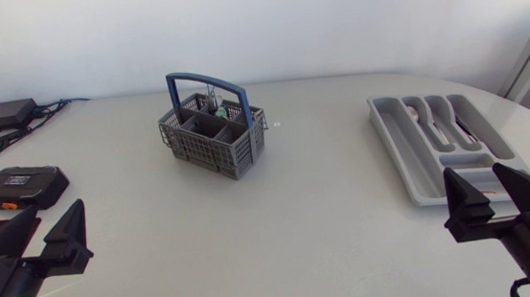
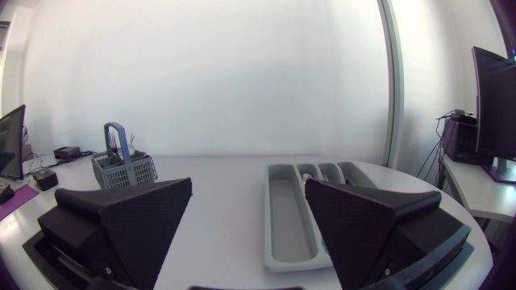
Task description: Unload the cutlery basket into the drawer organizer.
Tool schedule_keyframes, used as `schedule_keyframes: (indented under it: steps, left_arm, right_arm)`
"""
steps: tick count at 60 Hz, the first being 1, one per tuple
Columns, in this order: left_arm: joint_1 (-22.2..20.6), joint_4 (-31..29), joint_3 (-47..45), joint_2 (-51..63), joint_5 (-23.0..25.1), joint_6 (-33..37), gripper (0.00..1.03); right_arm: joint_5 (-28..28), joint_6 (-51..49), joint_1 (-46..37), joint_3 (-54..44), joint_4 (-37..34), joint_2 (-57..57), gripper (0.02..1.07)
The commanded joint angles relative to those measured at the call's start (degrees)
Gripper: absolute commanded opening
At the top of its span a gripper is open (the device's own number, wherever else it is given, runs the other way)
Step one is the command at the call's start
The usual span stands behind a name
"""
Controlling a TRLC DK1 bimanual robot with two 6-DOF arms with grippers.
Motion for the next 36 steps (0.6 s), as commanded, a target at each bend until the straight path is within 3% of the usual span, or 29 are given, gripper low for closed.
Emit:
schedule_keyframes:
  steps: [1,22,27,36]
  left_arm:
    - [-0.2,-1.2,-2.2,-0.5,-0.2,0.4,0.99]
    - [-0.1,-1.3,-1.6,-0.7,-0.2,0.4,0.99]
    - [0.2,-3.6,0.7,-0.7,-0.2,0.2,0.99]
    - [-0.1,-3.3,5.1,1.1,-0.1,-0.1,0.99]
  right_arm:
    - [0.6,1.2,0.5,-1.4,-0.2,-0.3,1.03]
    - [0.8,1.4,1.5,0.1,-0.5,-0.2,1.03]
    - [0.7,1.4,1.8,1.7,-0.6,0.6,1.03]
    - [0.8,1.5,3.4,6.0,1.9,9.1,1.03]
